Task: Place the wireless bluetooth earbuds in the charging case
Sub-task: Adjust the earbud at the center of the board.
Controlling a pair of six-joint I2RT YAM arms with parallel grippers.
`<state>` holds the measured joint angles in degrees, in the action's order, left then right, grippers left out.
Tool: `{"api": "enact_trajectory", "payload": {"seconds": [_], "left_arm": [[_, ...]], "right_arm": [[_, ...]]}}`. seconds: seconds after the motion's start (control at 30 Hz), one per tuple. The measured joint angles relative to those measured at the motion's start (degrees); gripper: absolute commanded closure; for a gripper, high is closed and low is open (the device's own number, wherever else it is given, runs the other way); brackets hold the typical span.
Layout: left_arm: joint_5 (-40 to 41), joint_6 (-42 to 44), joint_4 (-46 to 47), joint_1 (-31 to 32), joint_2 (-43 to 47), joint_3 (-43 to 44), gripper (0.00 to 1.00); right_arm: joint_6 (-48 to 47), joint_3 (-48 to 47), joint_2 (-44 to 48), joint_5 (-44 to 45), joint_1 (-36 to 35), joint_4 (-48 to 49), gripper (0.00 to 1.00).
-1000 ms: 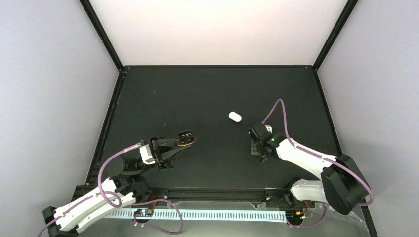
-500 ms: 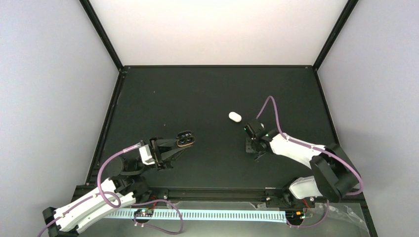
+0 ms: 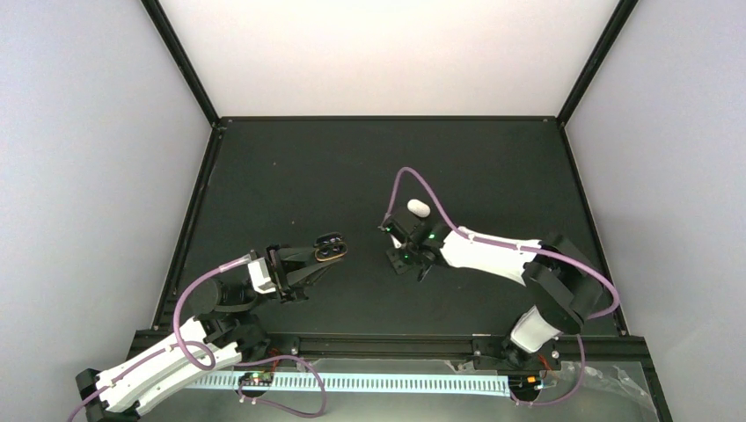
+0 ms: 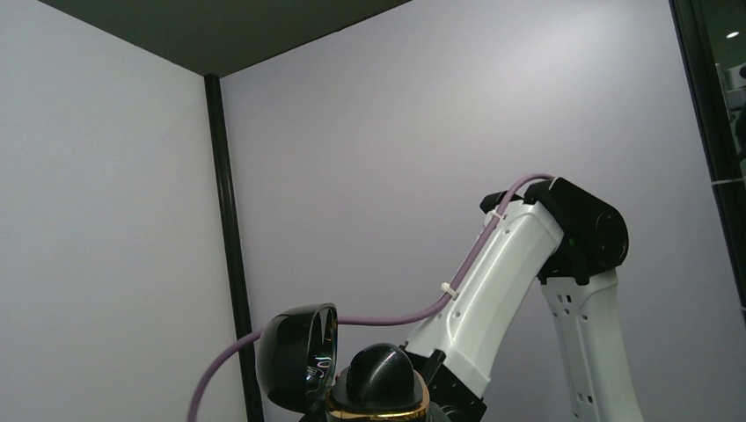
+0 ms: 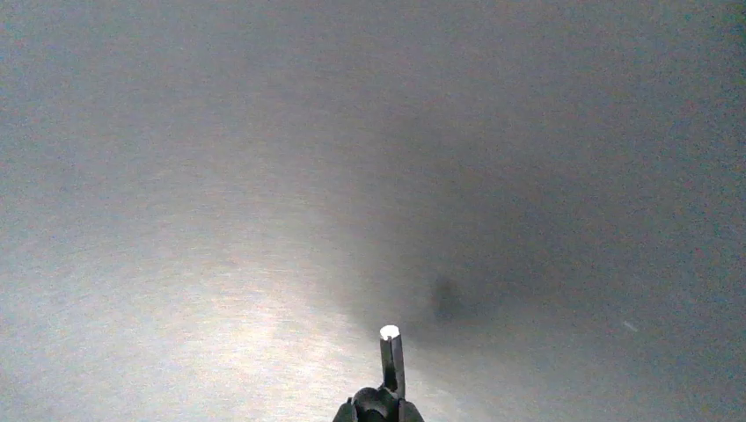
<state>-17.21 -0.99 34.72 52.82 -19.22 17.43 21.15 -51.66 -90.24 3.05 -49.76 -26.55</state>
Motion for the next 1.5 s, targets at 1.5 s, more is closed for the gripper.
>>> {"api": "enact_trajectory", "payload": {"seconds": [1.5], "left_arm": [[-0.1, 0.0, -0.5, 0.0, -0.8, 0.0, 0.98]], "right_arm": [[6.4, 1.9, -4.4, -12.9, -2.6, 9.4, 0.89]]}}
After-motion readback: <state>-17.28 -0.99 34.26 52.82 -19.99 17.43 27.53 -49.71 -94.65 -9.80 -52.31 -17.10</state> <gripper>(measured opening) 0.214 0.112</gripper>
